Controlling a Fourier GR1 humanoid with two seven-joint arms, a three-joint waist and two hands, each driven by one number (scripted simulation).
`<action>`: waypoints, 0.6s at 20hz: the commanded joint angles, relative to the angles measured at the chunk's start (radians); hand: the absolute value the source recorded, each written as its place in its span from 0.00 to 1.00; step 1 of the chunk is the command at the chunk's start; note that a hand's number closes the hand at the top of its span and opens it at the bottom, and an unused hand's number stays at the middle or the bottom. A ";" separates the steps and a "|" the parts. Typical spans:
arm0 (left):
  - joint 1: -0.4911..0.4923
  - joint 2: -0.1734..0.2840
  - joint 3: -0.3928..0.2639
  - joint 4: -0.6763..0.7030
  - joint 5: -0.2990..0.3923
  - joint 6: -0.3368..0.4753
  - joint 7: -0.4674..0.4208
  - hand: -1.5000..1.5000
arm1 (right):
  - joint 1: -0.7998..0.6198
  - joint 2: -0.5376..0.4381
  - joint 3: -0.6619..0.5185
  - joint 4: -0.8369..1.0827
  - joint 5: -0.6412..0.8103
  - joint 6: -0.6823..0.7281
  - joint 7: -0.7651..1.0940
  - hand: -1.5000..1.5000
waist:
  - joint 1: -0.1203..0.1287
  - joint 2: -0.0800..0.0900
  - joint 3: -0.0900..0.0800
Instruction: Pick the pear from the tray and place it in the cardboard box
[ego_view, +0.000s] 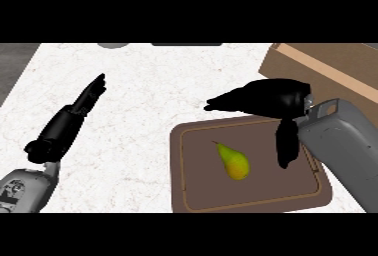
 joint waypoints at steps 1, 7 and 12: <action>-0.023 -0.012 0.038 0.008 -0.010 -0.027 0.018 0.50 | 0.010 0.039 -0.034 -0.039 0.004 0.096 0.091 0.00 | 0.000 0.001 0.000; -0.013 -0.069 0.026 -0.011 -0.058 -0.012 0.038 0.50 | 0.142 0.074 0.000 -0.178 0.070 0.077 0.196 0.00 | -0.003 0.001 0.001; 0.011 -0.049 0.091 -0.020 -0.051 -0.092 0.022 0.50 | 0.134 0.109 -0.024 -0.136 0.181 0.063 0.127 0.00 | 0.004 0.002 0.001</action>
